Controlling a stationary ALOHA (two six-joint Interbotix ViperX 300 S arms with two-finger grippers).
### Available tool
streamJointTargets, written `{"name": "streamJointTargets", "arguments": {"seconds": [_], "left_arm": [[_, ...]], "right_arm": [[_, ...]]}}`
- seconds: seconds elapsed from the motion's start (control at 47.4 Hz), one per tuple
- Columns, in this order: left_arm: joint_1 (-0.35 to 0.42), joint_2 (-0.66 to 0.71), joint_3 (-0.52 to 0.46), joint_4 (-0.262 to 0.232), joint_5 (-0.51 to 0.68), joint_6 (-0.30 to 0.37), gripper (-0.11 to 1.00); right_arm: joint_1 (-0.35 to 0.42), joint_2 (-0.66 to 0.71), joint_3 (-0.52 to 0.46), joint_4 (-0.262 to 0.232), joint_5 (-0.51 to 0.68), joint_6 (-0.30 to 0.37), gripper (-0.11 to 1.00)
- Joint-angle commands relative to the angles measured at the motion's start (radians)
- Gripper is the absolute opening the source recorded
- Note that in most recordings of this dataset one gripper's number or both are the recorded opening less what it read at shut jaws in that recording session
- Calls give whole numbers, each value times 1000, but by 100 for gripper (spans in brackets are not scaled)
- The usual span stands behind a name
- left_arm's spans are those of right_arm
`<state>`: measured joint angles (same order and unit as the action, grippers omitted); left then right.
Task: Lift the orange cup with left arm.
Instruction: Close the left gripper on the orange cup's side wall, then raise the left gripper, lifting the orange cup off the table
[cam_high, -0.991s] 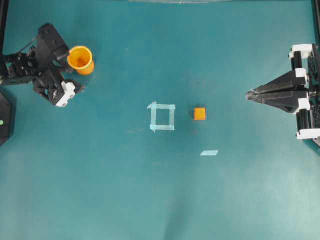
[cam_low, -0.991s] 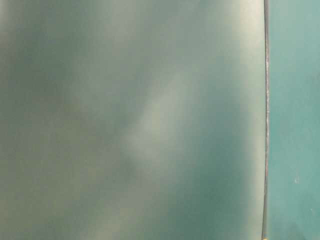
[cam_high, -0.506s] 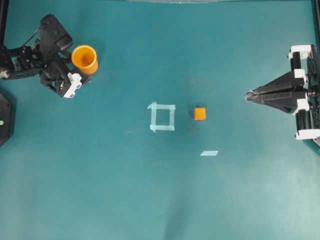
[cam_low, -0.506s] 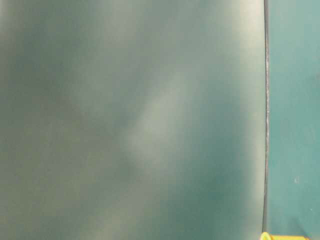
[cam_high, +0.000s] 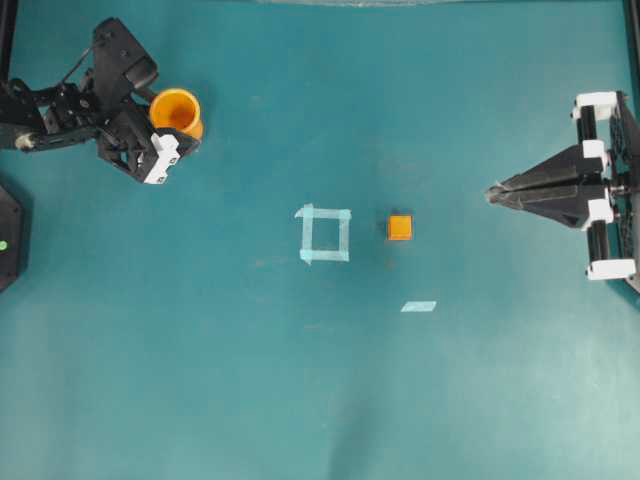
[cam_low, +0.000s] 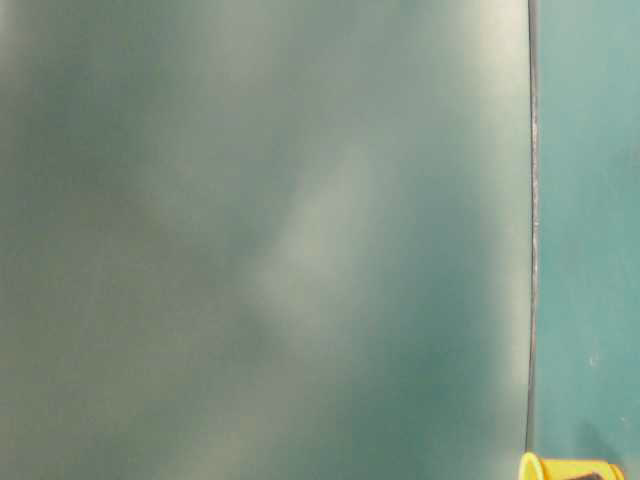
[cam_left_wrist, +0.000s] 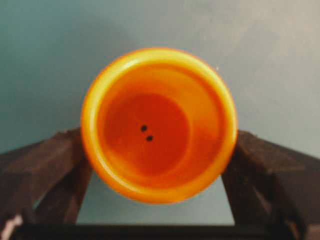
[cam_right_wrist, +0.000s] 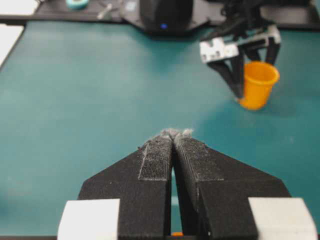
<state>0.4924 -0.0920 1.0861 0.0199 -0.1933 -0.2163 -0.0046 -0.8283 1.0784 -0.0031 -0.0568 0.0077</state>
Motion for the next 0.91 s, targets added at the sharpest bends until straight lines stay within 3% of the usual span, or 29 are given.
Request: {"name": "streamJointTargets", "arguments": {"seconds": [0.0,0.19,0.401,0.886], "left_arm": [[5,-8,-17,2,-14,2,83],[8,-8,-12,3,-14,9,81],[8,-9,-12,2,-15,9,65],[9,-98,-8,0,-3,6,65]], "right_arm": [[2,3,-23,2,-5,0,0],[2,3,-21,0,-8,0,0],[2,3,-21,2,-6,0,0],[2,2,-23,2,-5,2,0]]}}
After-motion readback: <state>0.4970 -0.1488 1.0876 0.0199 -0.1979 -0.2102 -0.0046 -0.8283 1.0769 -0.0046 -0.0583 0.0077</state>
